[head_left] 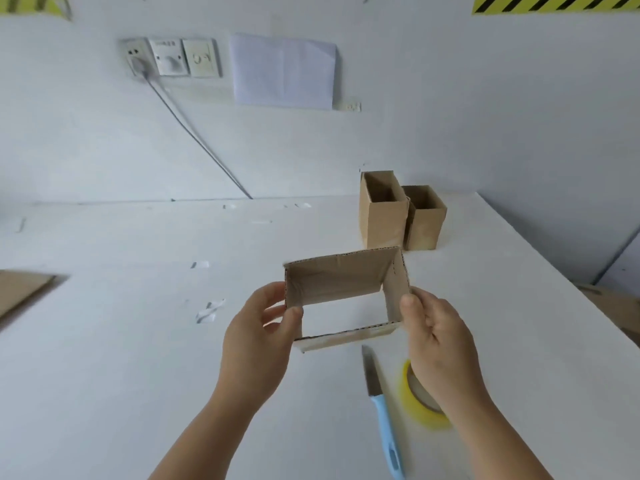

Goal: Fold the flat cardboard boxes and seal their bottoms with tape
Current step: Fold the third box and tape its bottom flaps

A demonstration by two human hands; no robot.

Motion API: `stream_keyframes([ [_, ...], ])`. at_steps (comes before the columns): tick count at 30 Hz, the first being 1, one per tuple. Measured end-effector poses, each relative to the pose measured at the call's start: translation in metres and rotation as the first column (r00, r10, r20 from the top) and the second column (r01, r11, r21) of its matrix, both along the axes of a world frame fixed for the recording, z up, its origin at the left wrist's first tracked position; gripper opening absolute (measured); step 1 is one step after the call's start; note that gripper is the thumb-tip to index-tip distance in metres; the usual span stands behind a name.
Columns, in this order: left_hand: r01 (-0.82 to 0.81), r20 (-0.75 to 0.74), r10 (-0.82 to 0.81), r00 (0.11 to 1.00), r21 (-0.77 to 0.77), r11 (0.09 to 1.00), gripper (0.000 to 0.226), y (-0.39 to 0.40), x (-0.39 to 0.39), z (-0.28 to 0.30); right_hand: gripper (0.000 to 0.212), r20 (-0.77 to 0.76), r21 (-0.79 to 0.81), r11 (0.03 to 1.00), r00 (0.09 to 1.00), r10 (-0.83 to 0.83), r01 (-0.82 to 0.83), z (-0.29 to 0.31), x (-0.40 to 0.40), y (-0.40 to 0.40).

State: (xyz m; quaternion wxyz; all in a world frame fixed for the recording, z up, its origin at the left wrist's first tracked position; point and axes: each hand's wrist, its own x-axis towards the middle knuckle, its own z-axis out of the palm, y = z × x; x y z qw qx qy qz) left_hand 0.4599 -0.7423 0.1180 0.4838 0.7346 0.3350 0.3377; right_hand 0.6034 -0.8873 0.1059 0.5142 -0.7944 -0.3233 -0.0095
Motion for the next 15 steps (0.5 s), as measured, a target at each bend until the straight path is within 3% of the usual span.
stream_keyframes([
  [4,0.02,-0.026,-0.019,0.999,0.04,0.999,0.033,-0.006,-0.025,0.008,0.031,0.024,-0.006,0.995,0.995,0.097,-0.096,-0.01,-0.015,0.003],
  [6,0.055,-0.046,-0.054,0.997,0.014,0.998,0.02,-0.005,-0.037,0.005,0.04,0.026,-0.014,0.993,0.993,0.115,-0.114,-0.014,-0.025,0.002],
  [9,0.11,-0.122,-0.103,0.987,0.056,0.992,0.065,0.001,-0.052,-0.012,0.033,0.055,-0.027,0.992,0.991,0.123,-0.122,-0.024,-0.038,0.0],
  [13,0.174,-0.148,-0.161,0.976,0.077,0.982,0.073,0.006,-0.067,-0.034,0.044,-0.012,-0.092,0.99,0.994,0.105,-0.105,-0.045,-0.053,-0.002],
  [15,0.181,-0.175,-0.162,0.971,0.094,0.979,0.069,0.008,-0.071,-0.044,0.04,-0.06,-0.068,0.991,0.992,0.115,-0.119,-0.054,-0.06,-0.002],
])
